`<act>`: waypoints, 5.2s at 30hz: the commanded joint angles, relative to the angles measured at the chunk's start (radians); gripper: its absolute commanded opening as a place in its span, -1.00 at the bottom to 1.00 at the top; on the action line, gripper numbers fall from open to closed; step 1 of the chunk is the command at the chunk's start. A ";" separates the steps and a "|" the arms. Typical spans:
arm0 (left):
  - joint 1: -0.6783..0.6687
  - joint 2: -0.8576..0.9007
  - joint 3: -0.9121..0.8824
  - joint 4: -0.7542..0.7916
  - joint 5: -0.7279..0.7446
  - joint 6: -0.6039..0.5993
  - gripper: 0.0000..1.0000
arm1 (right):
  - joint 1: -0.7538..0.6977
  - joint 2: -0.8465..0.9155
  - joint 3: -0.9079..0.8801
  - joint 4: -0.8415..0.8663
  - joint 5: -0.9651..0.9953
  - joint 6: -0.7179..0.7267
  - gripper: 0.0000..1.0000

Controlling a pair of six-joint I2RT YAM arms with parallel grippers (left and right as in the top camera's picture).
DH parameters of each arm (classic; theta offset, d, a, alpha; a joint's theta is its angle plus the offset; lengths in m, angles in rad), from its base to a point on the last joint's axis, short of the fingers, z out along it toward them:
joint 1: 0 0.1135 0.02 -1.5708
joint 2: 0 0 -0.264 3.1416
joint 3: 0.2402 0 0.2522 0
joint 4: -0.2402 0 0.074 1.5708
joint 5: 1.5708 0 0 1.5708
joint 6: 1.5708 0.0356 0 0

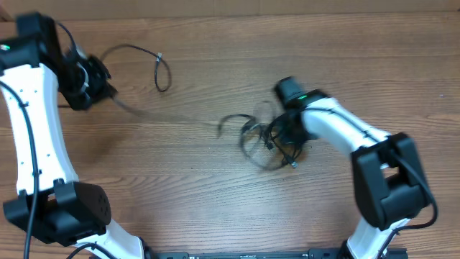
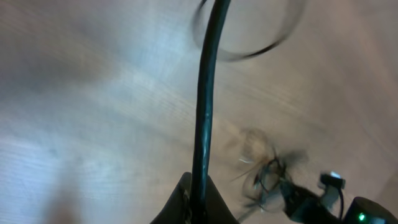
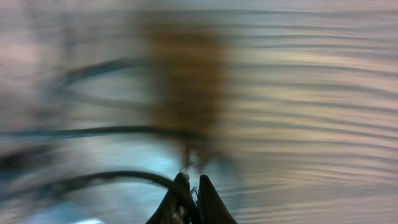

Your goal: Untangle cables

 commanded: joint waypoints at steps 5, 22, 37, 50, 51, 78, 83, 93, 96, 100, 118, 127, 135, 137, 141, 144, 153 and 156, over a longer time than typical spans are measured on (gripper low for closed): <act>0.016 -0.020 0.368 -0.032 -0.207 0.037 -0.91 | -0.397 -0.029 -0.009 -0.049 0.045 0.021 -0.92; 0.072 -0.008 0.436 -0.050 -0.248 -0.037 -0.92 | -0.692 -0.031 0.105 -0.129 -0.427 -0.053 0.19; -0.002 -0.006 -0.096 0.069 -0.131 -0.098 -0.92 | -0.350 -0.050 0.232 -0.289 -0.508 -0.086 0.52; -0.003 -0.006 -0.179 0.134 -0.238 -0.264 -0.91 | 0.131 -0.049 0.232 -0.209 -0.508 -0.070 0.93; -0.003 -0.006 -0.179 0.134 -0.238 -0.261 -0.91 | 0.158 -0.049 0.231 -0.187 -0.507 -0.065 0.94; 0.031 -0.006 -0.179 0.117 -0.464 -0.098 -0.92 | 0.101 -0.098 0.101 -0.093 0.203 -0.008 -0.93; 0.138 -0.006 -0.179 0.114 -0.634 -0.107 -0.92 | -0.180 -0.102 0.101 -0.100 0.111 0.024 -0.93; 0.458 -0.006 -0.179 0.143 -0.394 -0.193 -0.91 | -0.612 -0.102 0.101 -0.102 -0.111 0.020 -0.92; 0.491 -0.006 -0.179 0.156 -0.319 -0.182 -0.91 | -0.655 -0.102 0.101 -0.093 -0.127 0.021 -0.93; 0.481 -0.006 -0.179 0.186 -0.268 -0.104 -0.92 | -0.663 -0.103 0.102 -0.087 -0.146 0.021 -0.21; 0.158 -0.006 -0.259 0.203 0.290 0.515 -0.91 | -0.357 -0.126 0.165 -0.122 -0.725 -0.364 1.00; -0.033 -0.006 -0.432 0.364 0.004 0.196 -0.91 | -0.033 -0.120 0.053 0.023 -0.603 -0.689 0.99; -0.067 -0.006 -0.471 0.402 0.002 0.183 -0.92 | 0.105 -0.105 -0.053 0.273 -0.576 -0.700 0.64; -0.067 -0.006 -0.471 0.400 0.002 0.183 -0.91 | 0.121 -0.093 -0.069 0.308 -0.576 -0.700 0.65; -0.067 -0.006 -0.471 0.394 0.002 0.183 -0.92 | 0.131 -0.065 -0.101 0.368 -0.577 -0.726 0.45; -0.068 -0.006 -0.471 0.394 0.002 0.182 -0.92 | 0.131 -0.047 -0.109 0.382 -0.586 -0.726 0.34; -0.068 -0.006 -0.471 0.393 0.002 0.179 -0.92 | 0.154 0.017 -0.109 0.446 -0.585 -0.826 0.32; -0.067 -0.006 -0.471 0.390 0.002 0.179 -0.91 | 0.156 0.031 -0.109 0.426 -0.585 -0.826 0.13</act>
